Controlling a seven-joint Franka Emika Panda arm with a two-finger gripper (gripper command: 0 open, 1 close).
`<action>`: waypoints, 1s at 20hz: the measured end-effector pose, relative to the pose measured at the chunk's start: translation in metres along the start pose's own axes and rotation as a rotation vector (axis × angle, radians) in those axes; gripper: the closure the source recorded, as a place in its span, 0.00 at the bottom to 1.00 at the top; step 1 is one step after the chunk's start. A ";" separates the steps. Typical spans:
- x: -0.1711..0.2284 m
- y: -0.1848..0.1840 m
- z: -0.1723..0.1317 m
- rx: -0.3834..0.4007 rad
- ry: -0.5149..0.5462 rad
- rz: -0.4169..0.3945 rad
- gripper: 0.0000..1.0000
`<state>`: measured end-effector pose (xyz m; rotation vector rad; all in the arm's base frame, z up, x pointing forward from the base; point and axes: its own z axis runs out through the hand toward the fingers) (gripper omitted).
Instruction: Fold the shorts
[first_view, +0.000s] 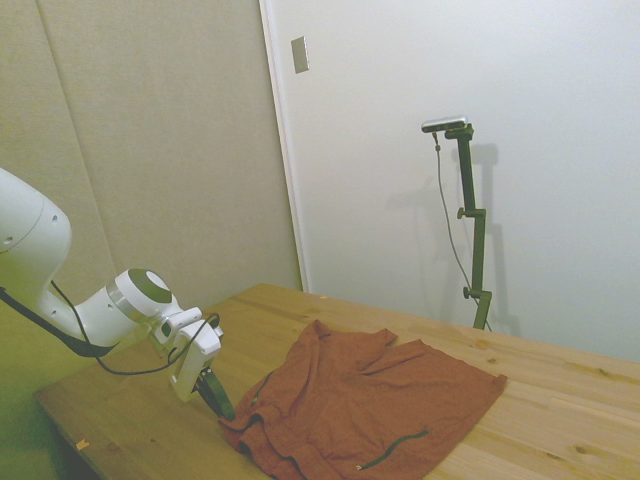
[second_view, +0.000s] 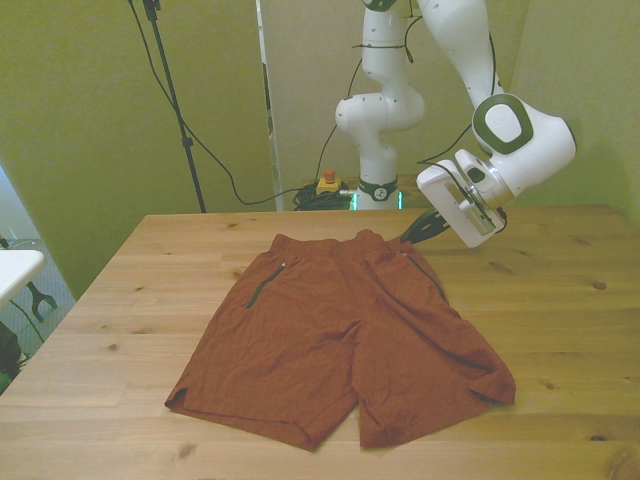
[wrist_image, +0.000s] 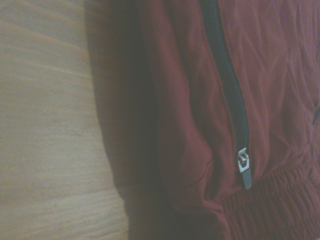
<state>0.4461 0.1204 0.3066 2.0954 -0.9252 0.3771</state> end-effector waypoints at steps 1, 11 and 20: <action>0.000 -0.001 -0.001 0.009 0.000 0.000 1.00; 0.010 0.017 -0.046 0.221 -0.118 0.023 1.00; 0.049 0.086 -0.040 0.413 -0.313 0.094 1.00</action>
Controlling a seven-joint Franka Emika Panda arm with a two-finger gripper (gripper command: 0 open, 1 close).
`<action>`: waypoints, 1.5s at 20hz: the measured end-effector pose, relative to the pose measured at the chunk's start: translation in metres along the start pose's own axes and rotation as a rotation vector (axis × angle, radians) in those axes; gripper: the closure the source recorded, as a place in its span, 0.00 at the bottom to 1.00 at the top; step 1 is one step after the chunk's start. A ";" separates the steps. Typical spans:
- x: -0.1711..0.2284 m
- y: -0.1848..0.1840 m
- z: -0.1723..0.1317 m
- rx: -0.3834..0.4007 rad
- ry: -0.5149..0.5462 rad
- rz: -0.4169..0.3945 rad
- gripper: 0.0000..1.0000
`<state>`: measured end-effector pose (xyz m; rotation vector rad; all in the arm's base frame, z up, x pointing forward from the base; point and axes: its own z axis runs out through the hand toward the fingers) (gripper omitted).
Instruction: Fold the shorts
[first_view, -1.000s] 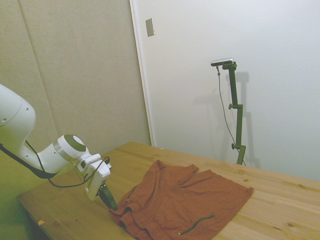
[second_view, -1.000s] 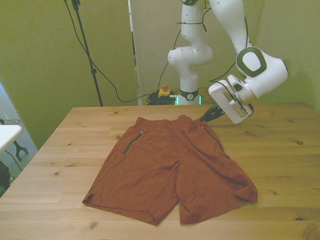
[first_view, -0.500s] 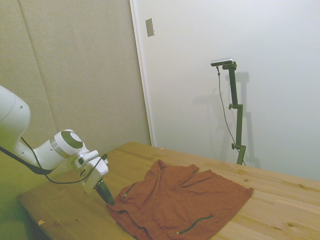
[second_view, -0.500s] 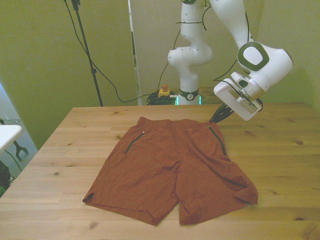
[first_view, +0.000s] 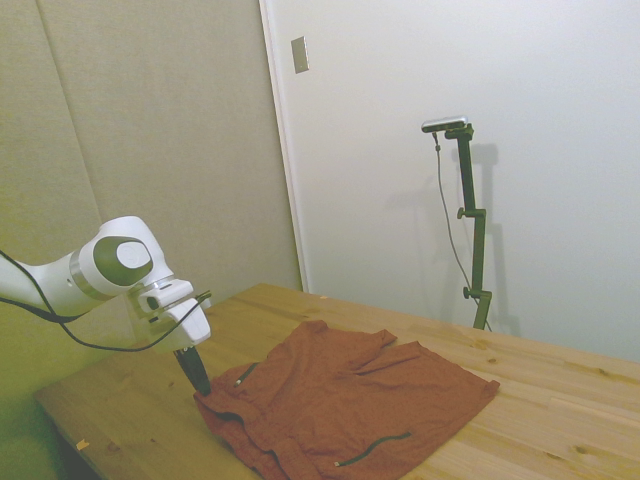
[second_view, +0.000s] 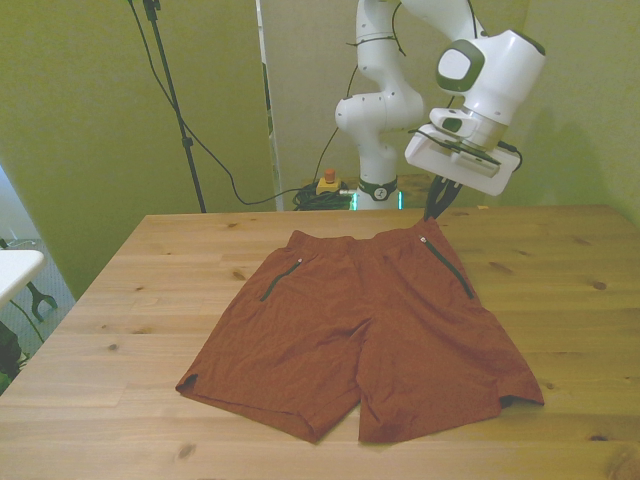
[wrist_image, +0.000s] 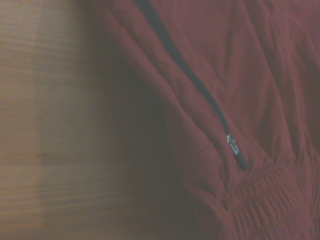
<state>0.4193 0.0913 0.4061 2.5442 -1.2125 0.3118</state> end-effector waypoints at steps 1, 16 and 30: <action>0.010 0.006 -0.002 0.030 -0.026 0.019 1.00; 0.118 0.077 -0.029 0.279 -0.270 0.143 1.00; 0.177 0.206 0.106 0.321 -0.427 0.330 1.00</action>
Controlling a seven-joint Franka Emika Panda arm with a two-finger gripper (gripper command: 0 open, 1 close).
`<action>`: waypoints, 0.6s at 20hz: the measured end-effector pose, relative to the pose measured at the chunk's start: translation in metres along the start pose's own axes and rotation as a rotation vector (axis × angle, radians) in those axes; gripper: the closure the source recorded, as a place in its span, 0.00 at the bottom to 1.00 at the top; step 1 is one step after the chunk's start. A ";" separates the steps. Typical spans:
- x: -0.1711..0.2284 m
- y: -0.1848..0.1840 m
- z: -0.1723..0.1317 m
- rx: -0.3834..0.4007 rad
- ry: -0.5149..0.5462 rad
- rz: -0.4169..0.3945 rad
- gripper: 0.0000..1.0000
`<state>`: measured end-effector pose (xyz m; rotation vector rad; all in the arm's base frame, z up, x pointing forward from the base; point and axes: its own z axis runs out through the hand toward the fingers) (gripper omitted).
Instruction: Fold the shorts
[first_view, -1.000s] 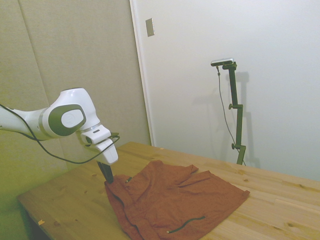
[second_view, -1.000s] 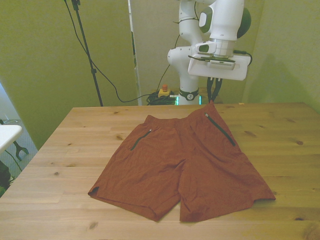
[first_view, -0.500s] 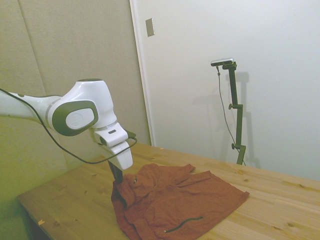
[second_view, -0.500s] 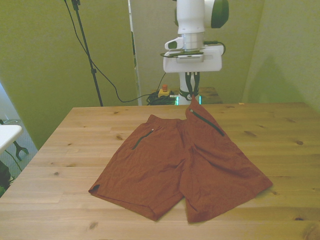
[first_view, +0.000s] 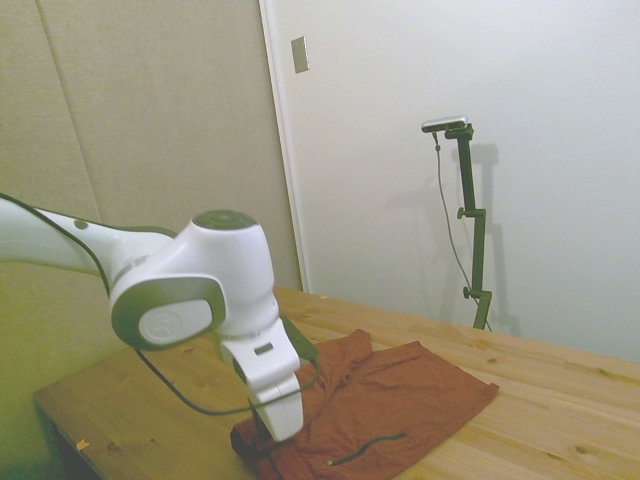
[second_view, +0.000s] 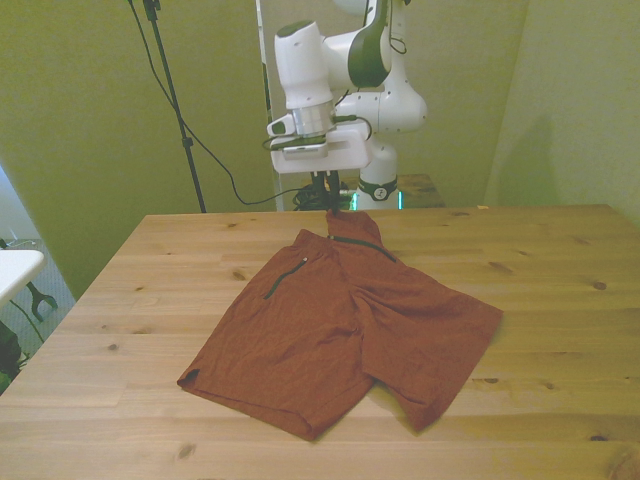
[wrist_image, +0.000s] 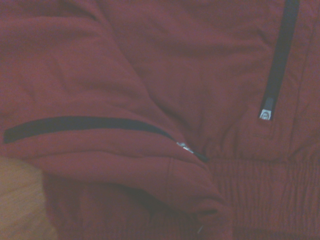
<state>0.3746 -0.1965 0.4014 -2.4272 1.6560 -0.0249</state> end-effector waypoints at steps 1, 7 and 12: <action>0.009 0.002 0.008 0.002 -0.013 0.006 1.00; 0.041 0.012 0.021 -0.001 -0.044 0.066 0.00; 0.047 0.020 0.023 -0.005 -0.048 0.090 0.00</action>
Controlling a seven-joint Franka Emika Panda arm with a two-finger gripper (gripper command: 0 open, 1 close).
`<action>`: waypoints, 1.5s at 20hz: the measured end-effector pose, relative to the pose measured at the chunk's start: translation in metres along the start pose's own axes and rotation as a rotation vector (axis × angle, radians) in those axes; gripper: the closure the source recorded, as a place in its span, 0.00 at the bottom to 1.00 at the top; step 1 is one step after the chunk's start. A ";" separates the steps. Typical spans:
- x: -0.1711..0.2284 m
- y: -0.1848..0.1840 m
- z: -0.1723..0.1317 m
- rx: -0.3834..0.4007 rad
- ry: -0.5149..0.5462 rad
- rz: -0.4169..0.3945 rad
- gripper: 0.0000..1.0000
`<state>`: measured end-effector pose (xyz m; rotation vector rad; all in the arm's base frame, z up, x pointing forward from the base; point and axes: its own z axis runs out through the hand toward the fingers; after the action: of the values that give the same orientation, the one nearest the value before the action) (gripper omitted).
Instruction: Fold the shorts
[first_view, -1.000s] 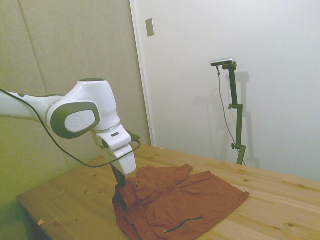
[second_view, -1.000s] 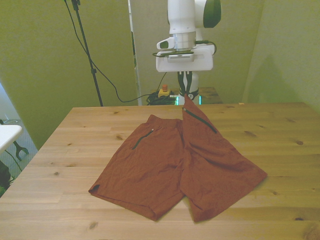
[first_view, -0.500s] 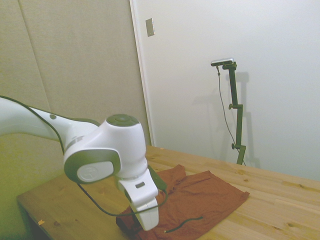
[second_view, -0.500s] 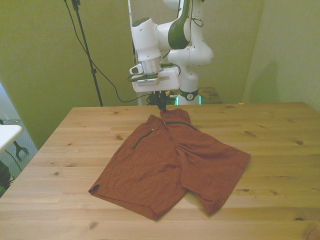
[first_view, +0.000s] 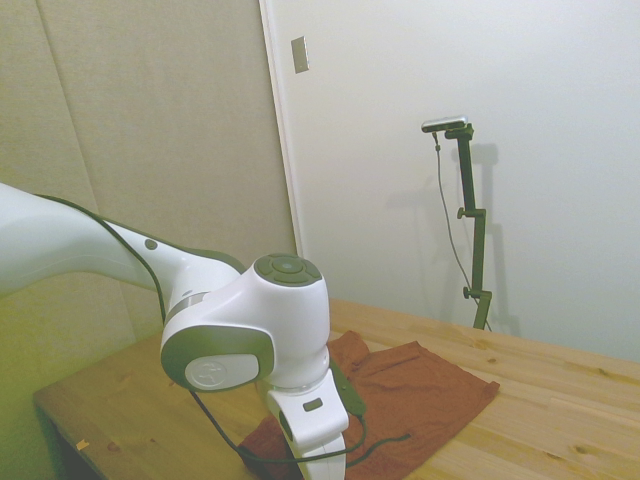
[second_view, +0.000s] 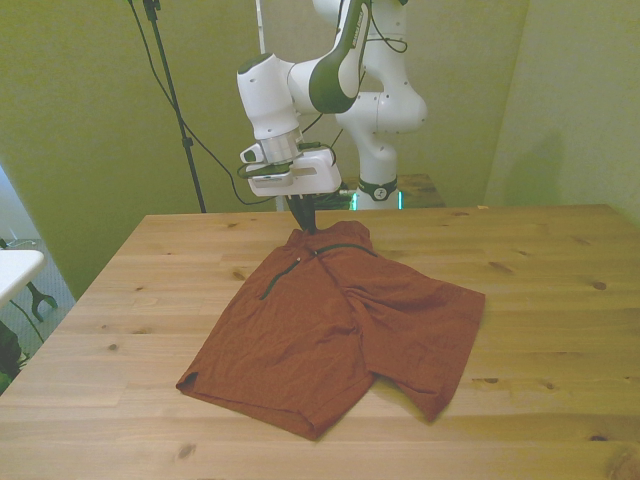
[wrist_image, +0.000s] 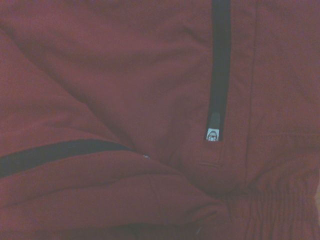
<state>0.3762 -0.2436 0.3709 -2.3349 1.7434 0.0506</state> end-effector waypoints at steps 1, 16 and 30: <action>0.000 0.000 0.000 -0.001 -0.001 0.001 0.00; -0.046 -0.014 -0.037 -0.041 0.107 -0.037 0.00; -0.259 -0.088 -0.023 -0.262 0.576 -0.275 0.00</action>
<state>0.3818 0.0197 0.4495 -2.9801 1.6910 -0.5174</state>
